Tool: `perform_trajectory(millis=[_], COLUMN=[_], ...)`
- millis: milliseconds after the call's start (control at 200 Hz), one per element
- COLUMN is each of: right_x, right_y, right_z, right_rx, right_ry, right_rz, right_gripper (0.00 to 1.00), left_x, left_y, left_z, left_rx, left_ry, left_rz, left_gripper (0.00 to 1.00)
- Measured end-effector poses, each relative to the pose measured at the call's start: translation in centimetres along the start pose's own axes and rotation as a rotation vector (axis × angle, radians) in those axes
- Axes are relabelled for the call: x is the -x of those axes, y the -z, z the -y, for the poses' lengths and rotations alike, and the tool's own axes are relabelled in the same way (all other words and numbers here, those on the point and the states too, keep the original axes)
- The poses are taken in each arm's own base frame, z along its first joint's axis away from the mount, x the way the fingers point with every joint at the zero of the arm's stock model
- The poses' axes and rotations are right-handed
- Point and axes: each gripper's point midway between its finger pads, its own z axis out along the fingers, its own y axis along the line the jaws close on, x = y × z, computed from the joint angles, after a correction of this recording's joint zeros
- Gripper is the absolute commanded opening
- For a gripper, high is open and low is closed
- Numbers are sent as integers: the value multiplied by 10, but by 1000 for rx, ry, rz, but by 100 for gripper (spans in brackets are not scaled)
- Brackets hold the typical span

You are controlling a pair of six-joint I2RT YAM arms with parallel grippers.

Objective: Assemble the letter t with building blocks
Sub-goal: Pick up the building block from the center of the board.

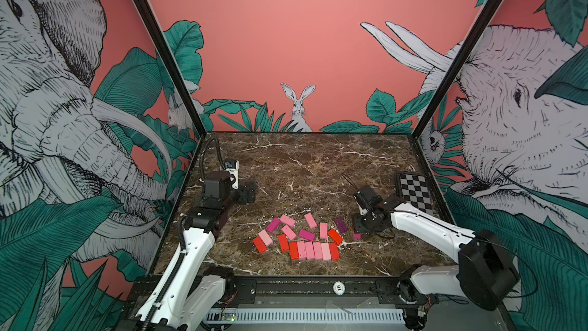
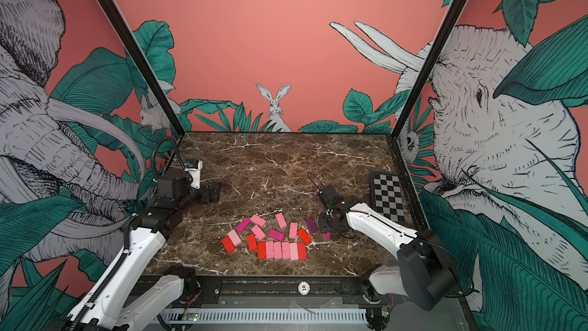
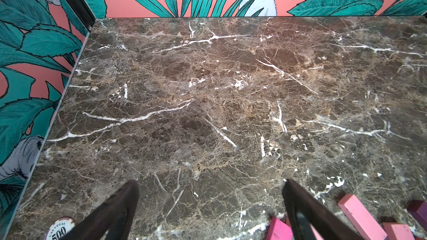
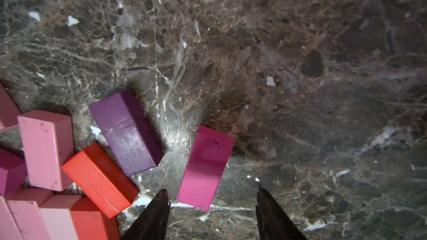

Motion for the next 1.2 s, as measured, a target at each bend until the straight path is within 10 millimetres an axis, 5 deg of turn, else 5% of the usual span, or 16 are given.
perform_trajectory(millis=[445,1200], right_x=[-8,3], right_y=[-23,-16], right_z=[-3,6], right_rx=[0,-90], right_ry=[-16,19], right_rz=[-33,-9], right_gripper=[41,24], left_x=[1,4], left_y=[2,6], left_z=[-1,-1], left_rx=[4,3], left_ry=[4,10], left_rz=[6,21], left_gripper=[99,99])
